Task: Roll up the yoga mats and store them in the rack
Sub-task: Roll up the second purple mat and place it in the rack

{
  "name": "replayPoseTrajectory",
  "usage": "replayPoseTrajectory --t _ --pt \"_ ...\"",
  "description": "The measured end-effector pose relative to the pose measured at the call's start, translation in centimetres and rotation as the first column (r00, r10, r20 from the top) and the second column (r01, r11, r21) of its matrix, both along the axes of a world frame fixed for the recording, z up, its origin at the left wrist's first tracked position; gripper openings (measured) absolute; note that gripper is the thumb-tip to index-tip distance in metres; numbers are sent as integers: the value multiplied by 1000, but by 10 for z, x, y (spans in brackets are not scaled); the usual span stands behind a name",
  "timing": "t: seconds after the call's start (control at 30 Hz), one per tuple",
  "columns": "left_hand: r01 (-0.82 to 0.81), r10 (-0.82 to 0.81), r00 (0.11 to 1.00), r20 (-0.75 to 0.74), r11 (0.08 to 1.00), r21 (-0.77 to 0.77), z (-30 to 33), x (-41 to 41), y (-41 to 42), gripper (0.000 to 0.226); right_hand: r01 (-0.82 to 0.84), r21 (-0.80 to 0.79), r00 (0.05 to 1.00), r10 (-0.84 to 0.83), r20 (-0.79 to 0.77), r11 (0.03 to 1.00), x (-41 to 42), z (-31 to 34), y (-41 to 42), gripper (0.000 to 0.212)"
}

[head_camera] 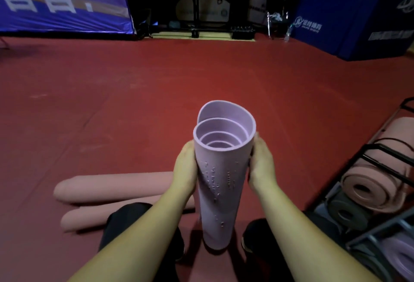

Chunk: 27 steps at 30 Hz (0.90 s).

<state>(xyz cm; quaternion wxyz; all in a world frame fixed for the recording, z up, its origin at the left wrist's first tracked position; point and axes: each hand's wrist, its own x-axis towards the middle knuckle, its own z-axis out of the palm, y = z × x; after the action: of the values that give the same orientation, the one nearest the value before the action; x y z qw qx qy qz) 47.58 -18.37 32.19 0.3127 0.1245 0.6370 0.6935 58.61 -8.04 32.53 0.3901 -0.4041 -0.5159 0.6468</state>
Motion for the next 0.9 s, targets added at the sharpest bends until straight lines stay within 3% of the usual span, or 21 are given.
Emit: replayPoseTrajectory --t 0.07,0.13,0.23,0.27,0.4,0.47,0.57,0.63,0.7,0.9 --pt "42 -49 998 45 988 149 15 8 -1 40 -83 -80 979 66 -195 993 2 9 0 67" --pt "69 -91 992 87 971 231 21 14 -1 57 -146 -57 974 134 -184 988 5 14 -2 86" --pt "115 -128 991 27 952 282 28 20 -1 74 -194 -10 963 189 -192 981 11 33 -10 99" --pt "126 -135 991 9 945 303 31 20 0 77 -196 2 962 193 -191 981 14 43 -11 97" --pt "189 -181 982 -57 918 348 42 13 4 80 -197 -7 924 184 -335 980 27 71 -2 47" --pt "211 -196 977 -78 917 338 34 16 2 70 -201 -34 919 177 -352 979 31 67 -4 47" --pt "143 -116 987 -114 953 268 5 24 -4 55 -170 -100 968 148 -201 980 27 32 -12 53" --pt "113 -94 991 -90 966 234 -5 27 -6 55 -151 -142 982 132 -139 978 25 20 -15 48" --pt "111 -95 992 -80 968 224 2 26 -4 56 -192 -146 978 177 -107 971 23 27 -13 59" --pt "153 -100 974 -201 952 264 6 25 -1 54 -228 -118 959 202 -198 967 35 35 2 39"
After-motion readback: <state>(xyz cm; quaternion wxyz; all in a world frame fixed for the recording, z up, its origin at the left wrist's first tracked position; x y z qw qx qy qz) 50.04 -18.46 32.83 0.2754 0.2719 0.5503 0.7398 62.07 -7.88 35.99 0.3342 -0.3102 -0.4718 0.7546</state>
